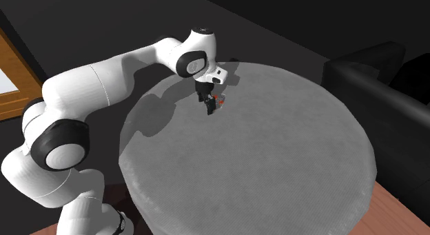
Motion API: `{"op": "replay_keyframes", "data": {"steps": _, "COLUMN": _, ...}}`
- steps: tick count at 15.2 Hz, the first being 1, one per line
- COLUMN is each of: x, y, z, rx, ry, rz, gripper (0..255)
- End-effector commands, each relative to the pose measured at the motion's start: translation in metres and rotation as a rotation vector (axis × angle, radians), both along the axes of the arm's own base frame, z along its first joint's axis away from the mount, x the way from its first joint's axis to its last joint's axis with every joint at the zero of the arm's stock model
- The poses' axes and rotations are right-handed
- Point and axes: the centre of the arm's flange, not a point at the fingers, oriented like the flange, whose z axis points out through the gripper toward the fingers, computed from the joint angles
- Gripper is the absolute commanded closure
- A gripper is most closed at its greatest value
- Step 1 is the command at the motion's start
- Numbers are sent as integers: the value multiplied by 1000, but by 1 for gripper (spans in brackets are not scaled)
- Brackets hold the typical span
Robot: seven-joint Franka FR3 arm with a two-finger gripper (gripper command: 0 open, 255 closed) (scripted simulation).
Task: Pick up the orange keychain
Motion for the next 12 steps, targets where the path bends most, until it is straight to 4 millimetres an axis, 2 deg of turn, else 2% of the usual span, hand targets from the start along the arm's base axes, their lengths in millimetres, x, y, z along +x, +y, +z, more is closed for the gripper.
{"op": "replay_keyframes", "data": {"steps": 1, "x": -1, "y": 0, "z": -2, "rx": 0, "ry": 0, "rz": 0, "gripper": 255}}
{"op": "replay_keyframes", "data": {"steps": 10, "x": 0, "y": 0, "z": -2, "rx": 0, "ry": 0, "rz": 0, "gripper": 255}}
{"op": "replay_keyframes", "data": {"steps": 12, "x": -1, "y": 0, "z": 9, "rx": 0, "ry": 0, "rz": 0, "gripper": 255}}
